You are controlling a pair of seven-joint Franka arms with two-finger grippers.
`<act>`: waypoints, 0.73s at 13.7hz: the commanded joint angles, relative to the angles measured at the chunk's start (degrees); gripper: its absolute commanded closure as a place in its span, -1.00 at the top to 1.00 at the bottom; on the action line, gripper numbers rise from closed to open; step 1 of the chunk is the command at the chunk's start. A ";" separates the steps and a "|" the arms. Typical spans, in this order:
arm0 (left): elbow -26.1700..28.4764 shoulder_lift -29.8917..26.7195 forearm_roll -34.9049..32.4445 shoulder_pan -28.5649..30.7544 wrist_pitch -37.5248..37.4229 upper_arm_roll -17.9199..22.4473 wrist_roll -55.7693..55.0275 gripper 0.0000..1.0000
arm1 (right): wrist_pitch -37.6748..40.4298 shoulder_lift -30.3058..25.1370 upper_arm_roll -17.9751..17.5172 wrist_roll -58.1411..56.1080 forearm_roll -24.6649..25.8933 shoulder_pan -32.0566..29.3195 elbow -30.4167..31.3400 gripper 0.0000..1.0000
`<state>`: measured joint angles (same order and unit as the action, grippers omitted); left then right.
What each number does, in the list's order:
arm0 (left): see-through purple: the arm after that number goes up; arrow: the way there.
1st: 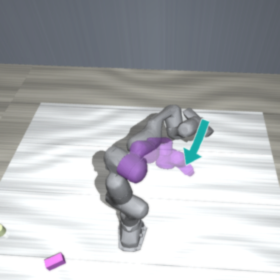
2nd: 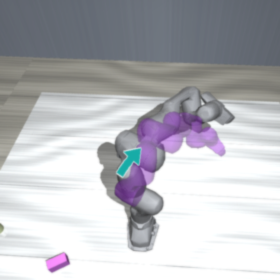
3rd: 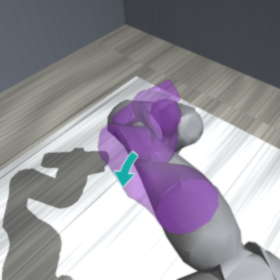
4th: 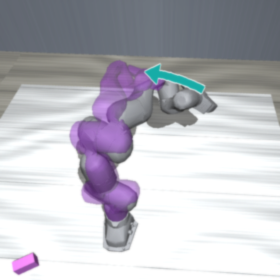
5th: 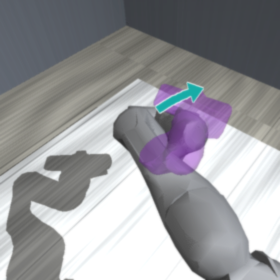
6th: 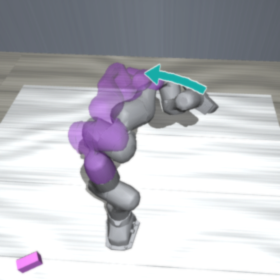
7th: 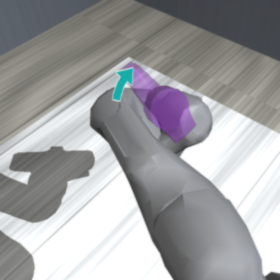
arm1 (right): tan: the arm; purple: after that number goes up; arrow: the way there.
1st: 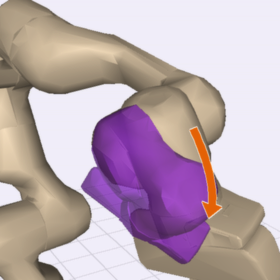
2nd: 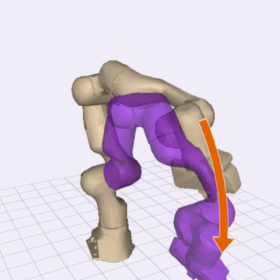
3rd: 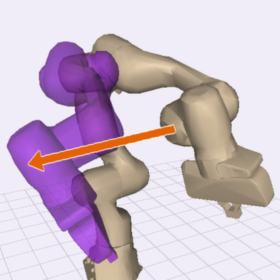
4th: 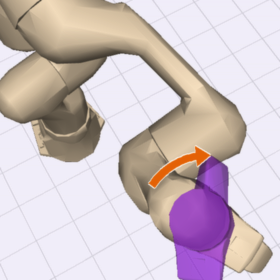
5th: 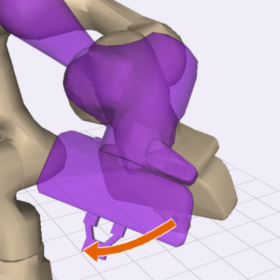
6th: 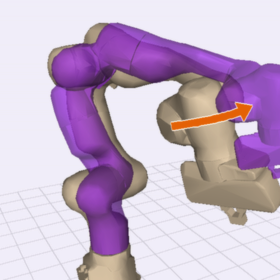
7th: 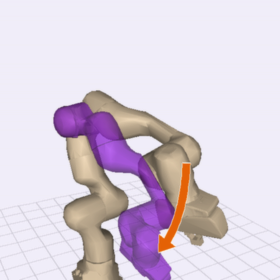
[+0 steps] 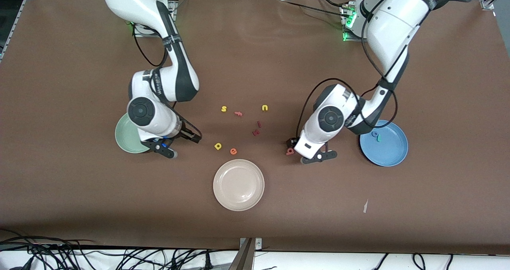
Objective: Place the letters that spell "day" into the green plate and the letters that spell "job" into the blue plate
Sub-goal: 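Grasp yellow a with the right gripper while the left gripper grasps pink b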
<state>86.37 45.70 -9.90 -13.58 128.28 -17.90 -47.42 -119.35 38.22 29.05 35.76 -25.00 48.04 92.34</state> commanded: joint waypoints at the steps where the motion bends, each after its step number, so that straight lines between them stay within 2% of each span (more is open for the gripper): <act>1: -5.07 3.60 1.11 -2.42 -1.28 2.25 -1.10 0.97 | -4.82 3.52 -0.92 1.59 -1.45 1.79 -2.69 0.91; 3: -5.85 4.31 1.11 -3.29 -1.28 2.34 -1.10 0.95 | -9.04 4.40 -2.68 0.81 -1.28 1.71 -2.69 0.94; 5: -8.22 5.71 1.11 -5.48 -1.37 4.09 -1.18 0.95 | -11.34 5.02 -3.21 -2.86 -0.49 1.88 -2.69 0.98; 8: -10.07 7.38 1.29 -9.09 -1.37 7.78 -3.20 0.93 | -12.67 5.02 -3.56 -19.63 -0.84 1.36 -2.25 0.99; 10: -10.34 7.65 1.29 -9.27 -1.37 7.97 -3.38 0.79 | -12.58 5.37 -3.56 -27.82 -0.66 1.00 -2.25 0.99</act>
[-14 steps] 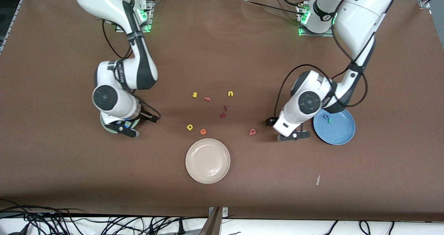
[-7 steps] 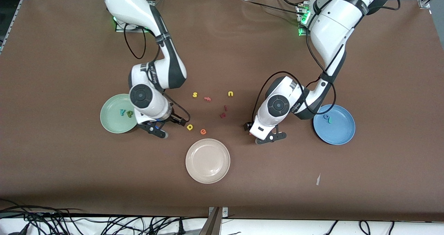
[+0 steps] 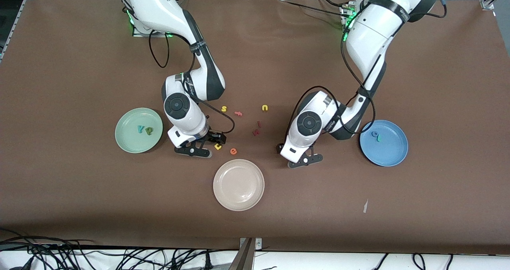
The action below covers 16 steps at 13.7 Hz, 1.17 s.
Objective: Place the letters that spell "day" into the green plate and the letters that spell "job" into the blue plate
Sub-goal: 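Grasp yellow a with the right gripper while the left gripper grasps pink b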
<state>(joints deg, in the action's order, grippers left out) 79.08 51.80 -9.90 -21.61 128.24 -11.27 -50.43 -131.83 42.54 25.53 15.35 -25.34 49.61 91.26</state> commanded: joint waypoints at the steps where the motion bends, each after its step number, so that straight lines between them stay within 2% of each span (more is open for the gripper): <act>1: -3.14 1.55 1.29 -1.33 -1.23 1.34 -0.45 0.70 | 0.08 1.23 -0.13 -10.66 -0.41 -0.48 -1.08 0.99; 5: -3.31 1.81 1.20 -1.60 -1.23 1.51 -0.37 0.19 | 0.43 2.73 -1.79 -24.11 0.20 -0.13 -1.17 1.00; 9: -4.02 2.34 1.11 -1.60 -1.23 1.60 -0.10 -0.31 | -0.53 4.83 -2.15 -25.45 1.68 0.04 -1.60 0.99; 10: -4.02 2.34 1.11 -1.60 -1.23 1.60 -0.02 -0.43 | -2.28 5.36 -2.23 -25.54 3.00 0.22 -1.61 0.90; 12: -4.02 2.25 1.11 -1.51 -1.23 1.60 0.16 -0.53 | -5.89 5.97 -2.24 -25.80 4.94 0.40 -1.61 0.80; 13: -4.02 2.17 1.02 -1.42 -1.23 1.60 0.16 -0.57 | -6.16 6.50 -2.24 -26.07 5.12 0.48 -1.69 0.65; 16: -3.84 0.16 0.85 -0.20 -2.46 1.51 3.22 -0.65 | -6.87 6.60 -2.24 -26.68 5.12 0.57 -1.78 0.53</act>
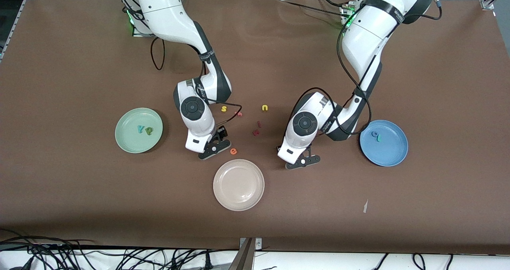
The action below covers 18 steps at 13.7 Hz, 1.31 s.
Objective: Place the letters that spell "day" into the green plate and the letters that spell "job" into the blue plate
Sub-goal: 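Carry yellow a to green plate while the left gripper drops pink b on blue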
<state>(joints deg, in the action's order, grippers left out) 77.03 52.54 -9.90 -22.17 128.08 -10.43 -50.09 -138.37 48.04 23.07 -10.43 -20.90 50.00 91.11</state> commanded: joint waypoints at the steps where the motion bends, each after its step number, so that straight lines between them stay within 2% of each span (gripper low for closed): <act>1: -1.89 -1.38 0.76 1.24 -5.61 0.67 4.72 -0.66 | -0.32 1.09 0.22 -0.91 0.68 0.19 -1.64 0.48; 3: -0.58 -3.75 1.20 3.43 -8.89 0.50 9.64 -0.69 | -0.32 1.09 0.22 -1.35 0.68 0.19 -1.99 0.29; 4: 1.69 -5.59 1.20 5.19 -10.46 0.15 12.27 -0.70 | -0.32 1.09 0.22 -1.35 0.68 0.19 -2.25 0.28; 6: 10.45 -12.60 1.20 9.57 -10.66 0.06 20.51 -0.71 | -0.32 1.27 -0.22 -1.35 0.77 0.19 -2.43 0.28; 7: 15.73 -16.64 1.20 12.38 -10.22 -0.03 25.78 -0.71 | -0.32 1.27 -1.18 -1.26 0.77 0.19 -2.43 0.20; 9: 23.65 -23.25 1.46 18.10 -9.43 -0.12 35.98 -0.72 | -0.32 1.35 -1.36 -1.09 0.68 0.10 -3.13 -0.07; 10: 26.65 -25.54 1.46 20.82 -8.90 -0.12 40.90 -0.74 | -0.32 1.70 -1.36 -1.00 0.68 0.10 -3.40 -0.10; 11: 30.07 -27.30 1.29 23.29 -6.63 -0.12 45.30 -0.75 | -0.32 1.71 -1.36 -1.08 0.68 0.10 -3.40 -0.23; 12: 34.11 -28.62 0.85 25.66 -2.61 -0.03 48.47 -0.76 | -0.32 1.71 -1.36 -0.91 0.68 0.10 -3.40 -0.48; 14: 41.32 -28.82 -2.11 29.18 8.36 0.14 50.35 -0.76 | -0.32 1.71 -1.36 -0.73 0.51 0.01 -3.40 -0.82; 16: 43.11 -28.20 -6.79 32.53 11.58 0.06 50.00 -0.72 | -0.06 1.01 -1.10 -0.65 0.24 -0.16 -3.49 -0.84; 17: 42.94 -28.11 -6.80 32.89 11.32 0.06 50.09 -0.30 | 0.29 0.22 -0.58 -0.82 0.07 -0.43 -3.40 -0.84; 18: 42.24 -27.94 -6.80 33.07 10.36 0.06 49.91 0.73 | 1.25 -1.18 0.04 -0.65 -0.02 -0.60 -3.14 -0.84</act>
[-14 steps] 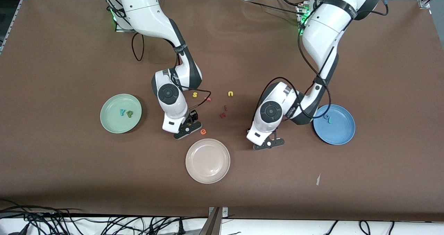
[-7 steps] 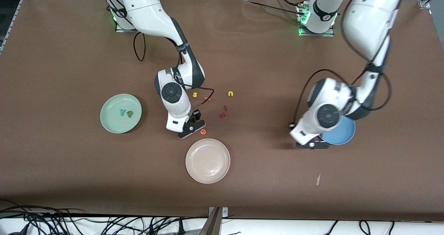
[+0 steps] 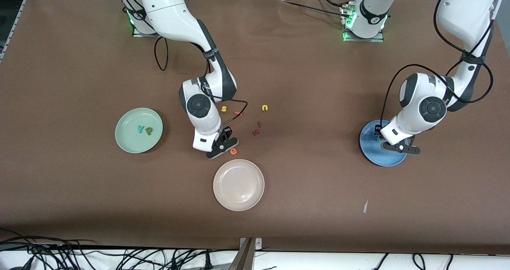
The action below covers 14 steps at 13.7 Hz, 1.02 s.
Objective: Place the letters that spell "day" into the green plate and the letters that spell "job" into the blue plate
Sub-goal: 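Carry yellow a to green plate while the left gripper drops pink b on blue, then release yellow a on green plate while the left gripper returns to rest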
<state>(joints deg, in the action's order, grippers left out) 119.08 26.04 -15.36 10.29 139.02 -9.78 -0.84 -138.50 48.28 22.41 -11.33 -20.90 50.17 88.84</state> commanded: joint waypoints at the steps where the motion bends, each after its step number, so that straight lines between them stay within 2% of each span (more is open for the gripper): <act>1: -1.38 -1.60 -1.34 0.61 -2.85 -0.59 0.57 1.00 | 4.78 -3.00 1.92 1.12 -0.20 -0.87 -0.86 -0.84; 5: -15.33 -1.69 1.38 0.35 -26.46 -0.77 0.92 1.00 | 17.18 -8.62 9.74 0.96 -0.29 -1.04 1.23 -0.81; 10: -29.76 -1.95 3.15 0.43 -44.94 -0.77 0.84 1.00 | 17.48 -15.75 17.74 -5.70 -0.46 -1.13 13.96 -0.83; 14: -40.83 -2.13 3.32 -0.18 -57.95 -0.86 0.66 1.00 | 16.95 -16.29 23.37 -10.99 -3.10 -1.83 22.68 -0.84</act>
<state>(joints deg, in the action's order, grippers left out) 83.99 23.55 -13.34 10.52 86.89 -10.63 -0.76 -120.33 34.30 44.51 -20.42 -22.82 47.93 106.35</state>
